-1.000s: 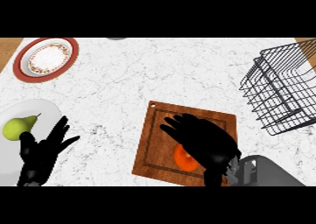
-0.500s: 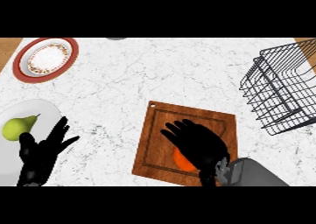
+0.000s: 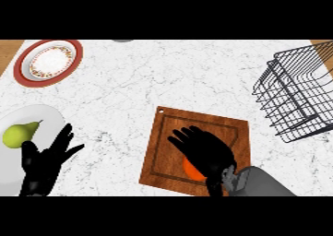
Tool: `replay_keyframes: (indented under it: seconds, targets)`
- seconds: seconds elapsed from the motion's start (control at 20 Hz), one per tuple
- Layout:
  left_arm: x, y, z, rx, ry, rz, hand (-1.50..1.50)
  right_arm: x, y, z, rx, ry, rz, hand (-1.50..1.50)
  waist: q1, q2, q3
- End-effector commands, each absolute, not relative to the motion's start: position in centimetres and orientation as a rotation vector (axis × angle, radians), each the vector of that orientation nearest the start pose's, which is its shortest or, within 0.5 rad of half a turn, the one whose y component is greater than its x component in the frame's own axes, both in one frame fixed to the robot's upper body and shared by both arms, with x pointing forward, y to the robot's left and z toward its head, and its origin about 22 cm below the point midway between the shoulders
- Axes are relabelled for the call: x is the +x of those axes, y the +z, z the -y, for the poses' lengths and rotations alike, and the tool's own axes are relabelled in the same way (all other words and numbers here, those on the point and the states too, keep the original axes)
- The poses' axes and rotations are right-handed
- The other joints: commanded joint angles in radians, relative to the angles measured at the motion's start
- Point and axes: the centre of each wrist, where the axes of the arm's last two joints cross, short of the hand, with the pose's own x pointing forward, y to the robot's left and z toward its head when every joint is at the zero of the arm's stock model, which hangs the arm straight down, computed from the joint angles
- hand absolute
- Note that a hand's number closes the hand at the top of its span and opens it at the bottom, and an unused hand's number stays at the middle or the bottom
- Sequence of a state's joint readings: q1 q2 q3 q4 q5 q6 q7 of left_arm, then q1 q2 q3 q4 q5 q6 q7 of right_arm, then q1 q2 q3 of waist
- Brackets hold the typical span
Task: Pick the squash from the cutting board and place it in the basket
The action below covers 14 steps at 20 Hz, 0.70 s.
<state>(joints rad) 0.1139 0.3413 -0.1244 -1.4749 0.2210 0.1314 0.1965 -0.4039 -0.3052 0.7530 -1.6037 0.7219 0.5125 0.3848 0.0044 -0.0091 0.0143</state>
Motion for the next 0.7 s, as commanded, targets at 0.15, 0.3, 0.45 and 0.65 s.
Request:
replay_keyframes:
  seconds: [0.15, 0.3, 0.45, 0.65]
  targets:
    - [20.2, -5.1, -29.4, 0.14, -0.032, 1.022, 0.0, 24.8, 5.8, 9.9, -0.448, 1.898, 1.241, 1.5, -0.004, 0.01, -0.014]
    - [20.6, -5.4, -30.5, 0.157, -0.029, 1.017, 0.0, 24.1, 3.4, 10.0, -0.499, 1.95, 1.282, 1.5, -0.005, 0.012, -0.014]
    - [18.5, -5.3, -30.4, 0.145, -0.04, 1.009, 0.0, 26.2, 4.6, 9.7, -0.509, 1.934, 1.285, 1.5, 0.007, 0.01, -0.014]
    - [19.9, -5.5, -29.5, 0.152, -0.031, 1.026, 0.0, 24.7, 3.4, 9.8, -0.506, 1.962, 1.301, 1.5, -0.003, 0.01, -0.014]
